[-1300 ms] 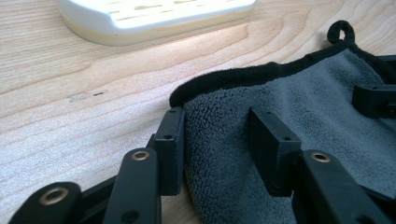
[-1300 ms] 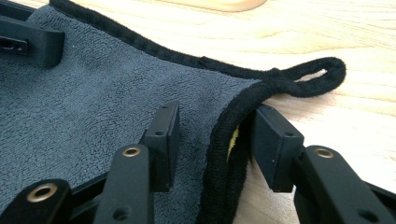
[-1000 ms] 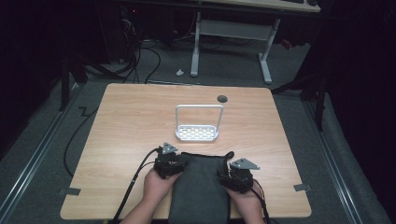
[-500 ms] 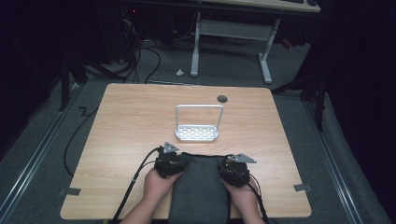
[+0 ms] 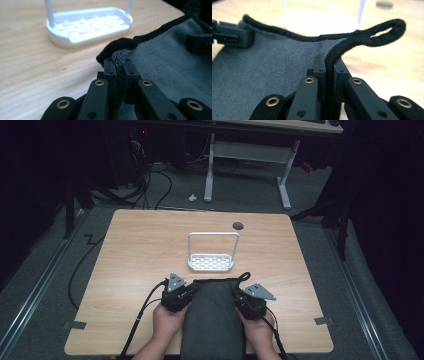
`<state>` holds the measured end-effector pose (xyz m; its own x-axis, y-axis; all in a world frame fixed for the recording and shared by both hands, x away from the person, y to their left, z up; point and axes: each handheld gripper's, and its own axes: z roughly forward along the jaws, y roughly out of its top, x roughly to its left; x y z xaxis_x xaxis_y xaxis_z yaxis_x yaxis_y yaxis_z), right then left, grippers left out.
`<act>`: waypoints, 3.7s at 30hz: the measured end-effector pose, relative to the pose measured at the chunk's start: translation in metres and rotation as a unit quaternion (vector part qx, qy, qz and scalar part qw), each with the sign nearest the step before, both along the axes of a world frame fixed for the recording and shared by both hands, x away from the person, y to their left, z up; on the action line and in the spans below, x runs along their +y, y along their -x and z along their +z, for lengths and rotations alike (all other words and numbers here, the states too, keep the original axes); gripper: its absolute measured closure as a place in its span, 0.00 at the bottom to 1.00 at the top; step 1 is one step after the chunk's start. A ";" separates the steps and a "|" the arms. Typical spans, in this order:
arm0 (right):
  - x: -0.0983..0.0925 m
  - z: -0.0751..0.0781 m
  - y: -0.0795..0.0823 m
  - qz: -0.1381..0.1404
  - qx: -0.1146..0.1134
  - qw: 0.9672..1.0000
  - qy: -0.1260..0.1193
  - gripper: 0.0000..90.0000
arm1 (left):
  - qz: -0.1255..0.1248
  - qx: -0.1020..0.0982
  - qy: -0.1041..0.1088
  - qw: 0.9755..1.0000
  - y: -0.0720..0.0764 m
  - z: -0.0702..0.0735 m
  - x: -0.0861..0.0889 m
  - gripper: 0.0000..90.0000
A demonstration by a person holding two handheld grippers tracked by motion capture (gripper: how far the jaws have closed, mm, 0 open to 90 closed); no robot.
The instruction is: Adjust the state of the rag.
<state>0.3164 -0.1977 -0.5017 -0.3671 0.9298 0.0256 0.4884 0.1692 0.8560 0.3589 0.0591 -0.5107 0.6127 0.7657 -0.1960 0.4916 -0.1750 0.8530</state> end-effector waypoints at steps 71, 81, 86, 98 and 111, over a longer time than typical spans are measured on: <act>0.013 0.187 -0.071 0.005 -0.223 0.974 -0.036 0.94 | 0.068 -0.233 0.046 0.969 -0.068 0.193 0.007 0.94; 0.003 0.193 -0.104 -0.001 -0.220 0.975 -0.036 0.94 | 0.062 -0.241 0.023 0.968 -0.098 0.201 -0.005 0.94; -0.003 0.189 -0.123 0.001 -0.215 0.976 -0.026 0.93 | 0.054 -0.235 0.015 0.970 -0.115 0.195 -0.008 0.93; -0.011 0.164 -0.157 0.001 -0.165 0.986 -0.001 0.93 | 0.028 -0.199 -0.009 0.980 -0.147 0.159 -0.013 0.92; -0.010 0.144 -0.170 0.010 -0.121 0.992 0.018 0.92 | 0.006 -0.148 0.006 0.989 -0.159 0.130 -0.001 0.90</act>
<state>0.4866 -0.2078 -0.3581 -0.3767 0.9211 -0.0982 0.2658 0.2090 0.9411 0.5174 0.0578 -0.3808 0.6348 0.7725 -0.0185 0.2218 -0.1592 0.9620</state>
